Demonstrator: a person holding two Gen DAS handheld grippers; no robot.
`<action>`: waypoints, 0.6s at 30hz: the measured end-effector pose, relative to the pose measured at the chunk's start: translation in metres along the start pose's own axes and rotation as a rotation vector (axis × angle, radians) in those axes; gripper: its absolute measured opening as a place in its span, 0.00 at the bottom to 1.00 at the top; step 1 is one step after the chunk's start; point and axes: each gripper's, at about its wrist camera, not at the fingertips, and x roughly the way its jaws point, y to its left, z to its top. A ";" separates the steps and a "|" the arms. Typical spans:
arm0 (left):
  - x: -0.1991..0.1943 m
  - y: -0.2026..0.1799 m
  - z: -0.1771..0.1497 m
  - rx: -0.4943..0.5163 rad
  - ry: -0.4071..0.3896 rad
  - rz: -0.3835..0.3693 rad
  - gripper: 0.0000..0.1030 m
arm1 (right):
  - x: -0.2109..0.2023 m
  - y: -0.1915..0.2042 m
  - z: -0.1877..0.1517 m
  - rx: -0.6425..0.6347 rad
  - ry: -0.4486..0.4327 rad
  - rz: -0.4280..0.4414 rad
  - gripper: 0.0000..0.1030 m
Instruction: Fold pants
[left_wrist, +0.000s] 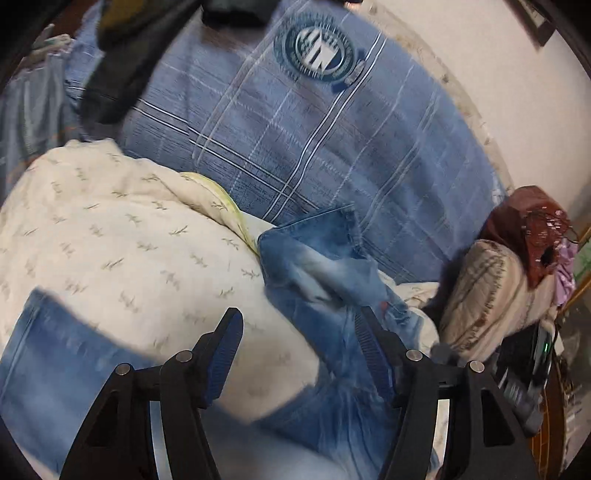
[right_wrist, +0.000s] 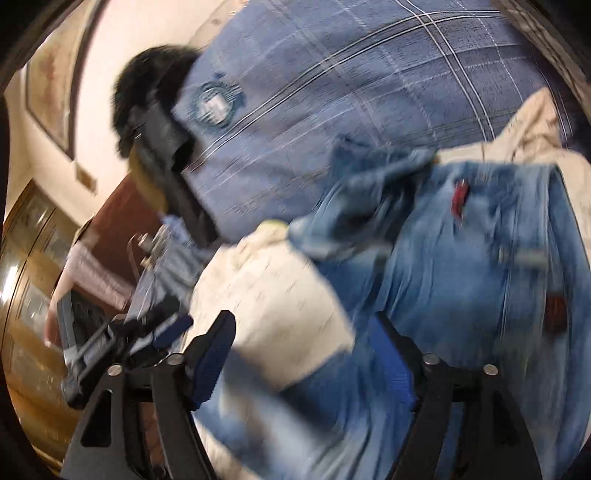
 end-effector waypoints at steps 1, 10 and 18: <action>0.009 0.009 0.005 -0.005 0.000 0.003 0.60 | 0.015 -0.005 0.020 0.006 0.009 -0.012 0.75; 0.037 0.047 0.048 -0.111 -0.002 0.045 0.61 | 0.146 -0.082 0.129 0.203 0.112 -0.273 0.48; 0.026 0.038 0.072 -0.125 -0.083 0.042 0.61 | 0.102 0.053 0.128 -0.259 -0.130 -0.309 0.12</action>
